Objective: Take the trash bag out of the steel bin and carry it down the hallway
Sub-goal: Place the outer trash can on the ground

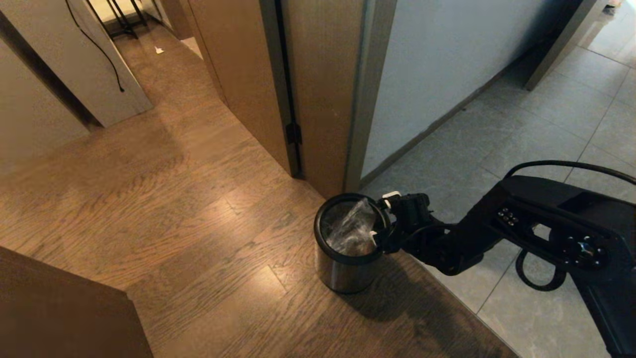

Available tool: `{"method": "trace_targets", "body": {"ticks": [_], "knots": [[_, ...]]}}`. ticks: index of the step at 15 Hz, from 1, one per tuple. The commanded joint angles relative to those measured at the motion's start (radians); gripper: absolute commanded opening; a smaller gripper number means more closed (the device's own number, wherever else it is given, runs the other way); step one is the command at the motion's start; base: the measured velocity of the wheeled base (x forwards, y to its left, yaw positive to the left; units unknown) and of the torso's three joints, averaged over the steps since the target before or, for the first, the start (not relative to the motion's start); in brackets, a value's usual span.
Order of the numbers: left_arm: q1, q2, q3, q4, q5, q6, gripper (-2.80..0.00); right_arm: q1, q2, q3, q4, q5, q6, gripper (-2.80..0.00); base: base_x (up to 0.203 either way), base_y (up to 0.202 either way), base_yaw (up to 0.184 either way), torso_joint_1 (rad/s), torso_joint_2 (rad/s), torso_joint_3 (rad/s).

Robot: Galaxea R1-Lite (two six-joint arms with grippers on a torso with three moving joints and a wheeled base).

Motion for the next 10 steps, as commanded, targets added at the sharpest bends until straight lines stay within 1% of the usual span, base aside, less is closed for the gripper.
{"method": "trace_targets", "body": {"ticks": [1, 2, 3, 6, 10], "knots": [[0.0, 0.0, 0.0, 0.0, 0.0, 0.0, -2.8, 0.0, 0.027, -0.023, -0.005, -0.002, 0.0, 0.0, 0.0, 0.0, 0.0, 0.0, 0.0, 0.0], [0.0, 0.0, 0.0, 0.0, 0.0, 0.0, -2.8, 0.0, 0.03, -0.022, -0.014, 0.004, -0.002, 0.0, 0.0, 0.0, 0.0, 0.0, 0.0, 0.0], [0.0, 0.0, 0.0, 0.0, 0.0, 0.0, -2.8, 0.002, 0.038, -0.023, -0.025, 0.001, -0.002, -2.8, 0.0, 0.0, 0.0, 0.0, 0.0, 0.0], [0.0, 0.0, 0.0, 0.0, 0.001, 0.0, -2.8, 0.002, 0.046, -0.022, -0.04, -0.002, -0.02, -2.8, 0.0, 0.0, 0.0, 0.0, 0.0, 0.0], [0.0, 0.0, 0.0, 0.0, 0.0, 0.0, -2.8, 0.002, 0.042, -0.022, -0.056, -0.002, -0.02, -2.8, 0.0, 0.0, 0.0, 0.0, 0.0, 0.0]]}}
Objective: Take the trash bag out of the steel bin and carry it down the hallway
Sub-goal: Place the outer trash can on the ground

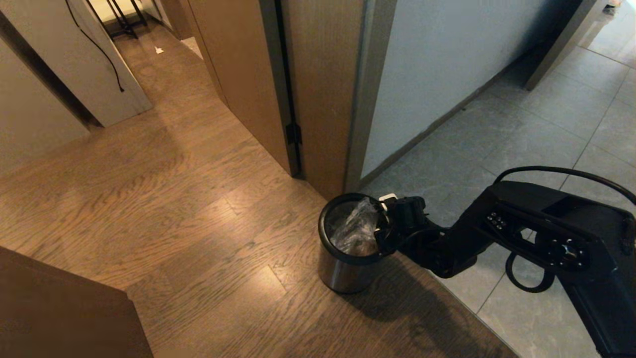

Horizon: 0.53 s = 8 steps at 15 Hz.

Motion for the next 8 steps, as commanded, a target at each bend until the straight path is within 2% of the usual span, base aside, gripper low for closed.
{"method": "trace_targets", "body": {"ticks": [1, 8], "knots": [[0.0, 0.0, 0.0, 0.0, 0.001, 0.0, -2.8, 0.0, -0.008, 0.002, -0.016, -0.001, -0.002, -2.8, 0.0, 0.0, 0.0, 0.0, 0.0, 0.0], [0.0, 0.0, 0.0, 0.0, 0.0, 0.0, -2.8, 0.0, -0.083, 0.012, -0.013, 0.004, -0.001, -2.8, 0.0, 0.0, 0.0, 0.0, 0.0, 0.0]]}}
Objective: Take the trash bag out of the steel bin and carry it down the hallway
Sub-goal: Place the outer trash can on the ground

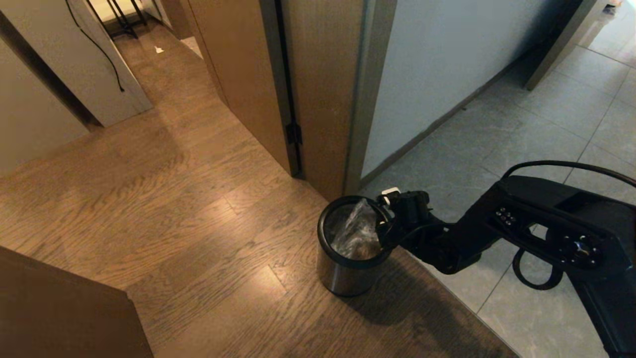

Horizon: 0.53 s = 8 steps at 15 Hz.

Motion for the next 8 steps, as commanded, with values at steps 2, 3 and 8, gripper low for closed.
{"method": "trace_targets", "body": {"ticks": [2, 3, 8], "knots": [[0.0, 0.0, 0.0, 0.0, 0.0, 0.0, -2.8, 0.001, -0.057, 0.004, -0.007, 0.003, -0.001, -2.8, 0.0, 0.0, 0.0, 0.0, 0.0, 0.0], [0.0, 0.0, 0.0, 0.0, 0.001, 0.0, -2.8, 0.001, -0.057, 0.017, -0.008, 0.002, -0.001, -2.8, 0.0, 0.0, 0.0, 0.0, 0.0, 0.0], [0.0, 0.0, 0.0, 0.0, 0.001, 0.0, -2.8, 0.005, -0.032, 0.026, -0.01, 0.001, -0.005, -2.8, 0.0, 0.0, 0.0, 0.0, 0.0, 0.0]]}}
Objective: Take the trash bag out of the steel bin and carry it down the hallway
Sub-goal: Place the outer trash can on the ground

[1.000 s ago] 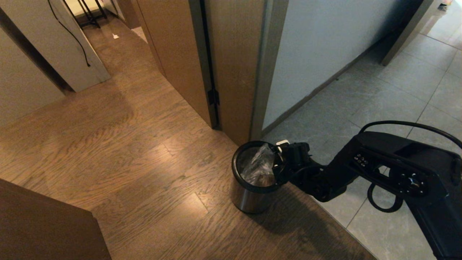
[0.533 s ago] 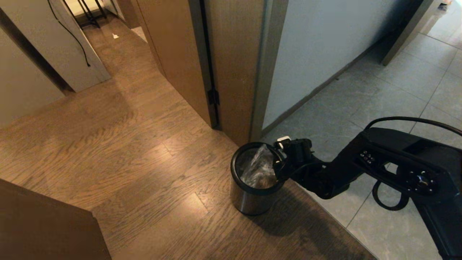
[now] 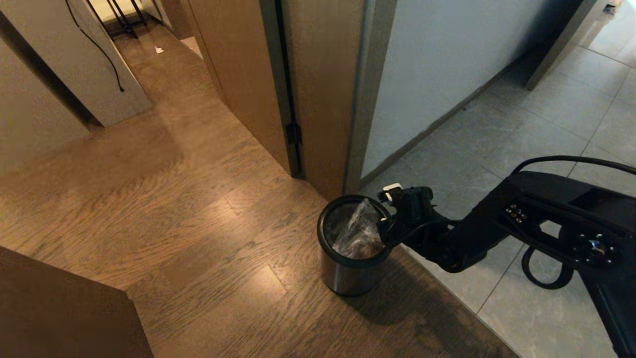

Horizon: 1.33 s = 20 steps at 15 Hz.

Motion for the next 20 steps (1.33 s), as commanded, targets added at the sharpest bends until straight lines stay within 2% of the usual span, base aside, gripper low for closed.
{"method": "trace_targets", "body": {"ticks": [1, 16, 17, 18, 20], "knots": [[0.0, 0.0, 0.0, 0.0, 0.0, 0.0, -2.8, 0.001, 0.006, -0.002, -0.002, -0.001, -0.001, -2.8, 0.0, 0.0, 0.0, 0.0, 0.0, 0.0], [0.0, 0.0, 0.0, 0.0, 0.0, 0.0, -2.8, -0.001, -0.082, 0.005, 0.008, 0.003, -0.01, -2.8, 0.0, 0.0, 0.0, 0.0, 0.0, 0.0], [0.0, 0.0, 0.0, 0.0, 0.001, 0.0, -2.8, -0.002, -0.08, 0.005, 0.015, 0.004, -0.022, -1.54, 0.0, 0.0, 0.0, 0.0, 0.0, 0.0], [0.0, 0.0, 0.0, 0.0, 0.0, 0.0, -2.8, -0.004, -0.078, 0.007, 0.019, 0.003, -0.04, 0.0, 0.0, 0.0, 0.0, 0.0, 0.0, 0.0], [0.0, 0.0, 0.0, 0.0, 0.001, 0.0, -2.8, -0.014, -0.063, 0.021, 0.019, -0.002, -0.049, 0.0, 0.0, 0.0, 0.0, 0.0, 0.0, 0.0]]}}
